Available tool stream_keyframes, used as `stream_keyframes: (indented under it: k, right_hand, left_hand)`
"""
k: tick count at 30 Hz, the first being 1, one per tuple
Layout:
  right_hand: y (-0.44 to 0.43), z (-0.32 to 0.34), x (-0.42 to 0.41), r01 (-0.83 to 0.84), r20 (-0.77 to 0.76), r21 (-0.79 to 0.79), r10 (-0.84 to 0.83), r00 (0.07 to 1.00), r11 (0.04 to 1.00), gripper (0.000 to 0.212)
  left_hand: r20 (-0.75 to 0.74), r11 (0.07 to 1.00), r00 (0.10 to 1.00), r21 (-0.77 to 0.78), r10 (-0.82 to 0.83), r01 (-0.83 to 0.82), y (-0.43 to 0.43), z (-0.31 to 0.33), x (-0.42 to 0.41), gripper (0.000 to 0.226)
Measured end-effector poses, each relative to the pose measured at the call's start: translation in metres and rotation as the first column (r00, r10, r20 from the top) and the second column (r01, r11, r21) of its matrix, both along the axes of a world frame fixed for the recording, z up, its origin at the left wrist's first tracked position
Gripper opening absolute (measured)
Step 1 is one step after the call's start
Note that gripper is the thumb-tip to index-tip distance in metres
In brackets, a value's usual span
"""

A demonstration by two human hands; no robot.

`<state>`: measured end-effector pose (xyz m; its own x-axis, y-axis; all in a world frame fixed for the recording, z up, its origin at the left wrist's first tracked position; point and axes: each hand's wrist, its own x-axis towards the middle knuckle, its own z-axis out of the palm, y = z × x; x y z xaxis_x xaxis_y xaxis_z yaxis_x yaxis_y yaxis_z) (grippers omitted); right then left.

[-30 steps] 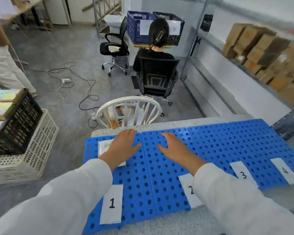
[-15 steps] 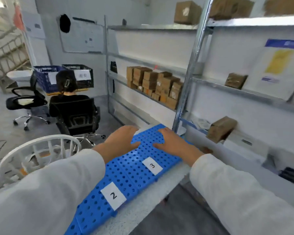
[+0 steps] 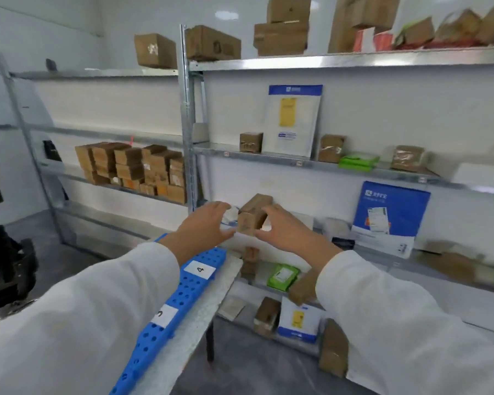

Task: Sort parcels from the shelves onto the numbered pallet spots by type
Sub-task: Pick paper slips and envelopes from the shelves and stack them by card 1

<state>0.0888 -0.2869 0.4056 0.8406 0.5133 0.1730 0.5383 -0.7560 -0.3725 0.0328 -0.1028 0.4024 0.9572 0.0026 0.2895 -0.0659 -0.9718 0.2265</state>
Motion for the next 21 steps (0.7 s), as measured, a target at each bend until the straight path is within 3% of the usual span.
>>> stream_keyframes:
  k: [9,16,21]
  right_hand:
    - [-0.035,-0.018,0.065,0.161,-0.008,-0.033,-0.162,0.987,0.986,0.065]
    - [0.006,-0.027,0.154,0.184,-0.055,-0.044,-0.186,0.981,0.982,0.063]
    - [0.053,-0.032,0.223,0.191,-0.099,-0.018,-0.191,0.976,0.982,0.049]
  left_hand:
    - [-0.011,0.99,0.989,0.007,-0.144,0.144,-0.044,-0.002,0.08,0.045]
    - [-0.057,0.988,0.986,-0.011,-0.154,0.154,0.009,-0.033,0.174,0.056]
    - [-0.046,0.986,0.985,-0.016,-0.169,0.168,0.053,-0.048,0.249,0.056]
